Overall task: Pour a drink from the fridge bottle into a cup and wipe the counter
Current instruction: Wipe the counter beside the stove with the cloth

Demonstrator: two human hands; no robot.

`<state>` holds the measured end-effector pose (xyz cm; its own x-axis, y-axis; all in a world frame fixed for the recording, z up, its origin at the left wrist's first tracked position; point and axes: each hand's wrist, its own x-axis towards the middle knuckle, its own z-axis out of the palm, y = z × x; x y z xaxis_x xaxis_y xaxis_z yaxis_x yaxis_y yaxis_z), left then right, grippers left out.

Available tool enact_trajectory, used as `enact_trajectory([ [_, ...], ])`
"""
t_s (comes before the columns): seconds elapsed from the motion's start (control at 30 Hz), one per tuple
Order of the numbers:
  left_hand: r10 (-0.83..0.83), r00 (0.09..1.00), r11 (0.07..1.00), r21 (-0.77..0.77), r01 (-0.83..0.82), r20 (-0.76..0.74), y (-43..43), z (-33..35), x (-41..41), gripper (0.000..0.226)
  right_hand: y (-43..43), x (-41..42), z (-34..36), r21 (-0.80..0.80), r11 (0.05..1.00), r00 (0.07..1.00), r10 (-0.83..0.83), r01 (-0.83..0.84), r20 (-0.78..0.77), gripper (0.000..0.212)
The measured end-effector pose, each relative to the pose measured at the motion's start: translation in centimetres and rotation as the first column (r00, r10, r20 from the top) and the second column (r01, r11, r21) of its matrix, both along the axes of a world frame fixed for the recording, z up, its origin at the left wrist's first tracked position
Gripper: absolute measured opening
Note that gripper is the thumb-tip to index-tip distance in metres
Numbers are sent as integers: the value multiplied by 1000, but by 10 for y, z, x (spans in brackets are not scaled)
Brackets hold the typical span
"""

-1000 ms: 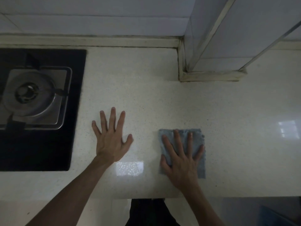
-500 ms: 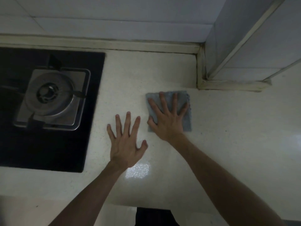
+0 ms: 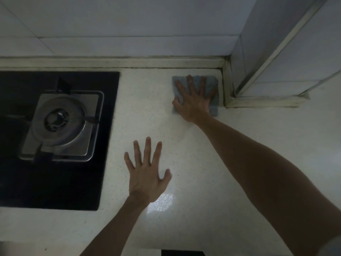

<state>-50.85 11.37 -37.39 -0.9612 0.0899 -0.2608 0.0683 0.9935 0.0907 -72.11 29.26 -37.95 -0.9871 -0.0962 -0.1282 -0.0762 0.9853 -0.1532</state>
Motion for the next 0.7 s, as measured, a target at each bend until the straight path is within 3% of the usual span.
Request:
enact_trajectory([
  [0.33,-12,1000,1000,-9,12,-12,0,-2,0,87,8,1,27,-15,999,989,47,-45,143,71],
  [0.47,-15,999,1000,-1,15,32,-1,3,-2,86,13,43,46,2,1000,995,16,-16,94,66],
  [0.7,-68,989,998,0,69,134,-1,50,-10,72,25,131,76,14,1000,982,16,-19,190,70],
])
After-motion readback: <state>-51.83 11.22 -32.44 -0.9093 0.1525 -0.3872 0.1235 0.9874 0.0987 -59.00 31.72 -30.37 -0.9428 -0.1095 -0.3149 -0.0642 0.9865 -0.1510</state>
